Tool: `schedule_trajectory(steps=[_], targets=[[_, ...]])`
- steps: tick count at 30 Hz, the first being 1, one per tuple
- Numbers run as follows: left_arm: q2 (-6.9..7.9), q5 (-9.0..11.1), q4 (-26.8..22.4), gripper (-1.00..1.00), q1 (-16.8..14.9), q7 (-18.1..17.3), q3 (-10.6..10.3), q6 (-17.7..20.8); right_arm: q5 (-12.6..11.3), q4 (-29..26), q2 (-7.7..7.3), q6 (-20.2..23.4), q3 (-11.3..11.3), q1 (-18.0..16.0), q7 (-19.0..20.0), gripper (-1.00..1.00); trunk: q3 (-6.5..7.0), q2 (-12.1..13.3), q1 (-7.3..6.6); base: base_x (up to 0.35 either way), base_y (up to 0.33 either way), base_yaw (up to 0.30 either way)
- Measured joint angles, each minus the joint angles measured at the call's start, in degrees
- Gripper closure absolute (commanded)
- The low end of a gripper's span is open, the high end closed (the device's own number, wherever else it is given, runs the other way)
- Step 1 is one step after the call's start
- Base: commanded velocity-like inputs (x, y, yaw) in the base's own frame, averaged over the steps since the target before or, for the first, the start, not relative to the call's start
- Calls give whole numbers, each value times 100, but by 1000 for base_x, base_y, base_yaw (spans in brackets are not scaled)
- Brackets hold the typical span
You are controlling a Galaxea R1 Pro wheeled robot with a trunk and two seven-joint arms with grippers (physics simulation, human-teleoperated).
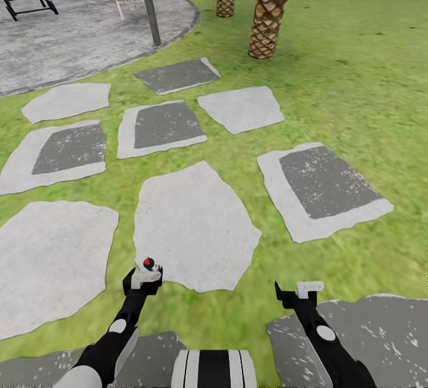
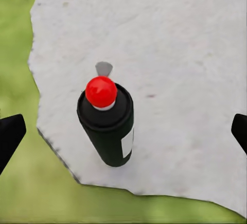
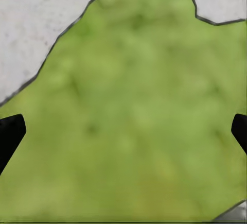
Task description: In the garden, pick up the pesticide atomizer on the floor and spray pesticide onto both trees until each tree trunk is fully covered.
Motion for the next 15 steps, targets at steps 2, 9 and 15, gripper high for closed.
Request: schedule_trajectory(steps=[2, 9, 15], targets=[[4, 0, -1, -100, 1, 0, 3, -10, 1, -1, 0, 0, 0, 0, 0, -100, -50, -3, 5, 0, 0, 0], [18, 7, 7, -100, 0, 0, 7, -35, 1, 2, 0, 1, -3, 0, -3, -100, -185, -8, 15, 0, 0, 0], [19, 2, 8, -100, 16, 0, 6, -66, 1, 6, 0, 0, -6, 0, 0, -100, -293, -14, 26, 0, 0, 0]])
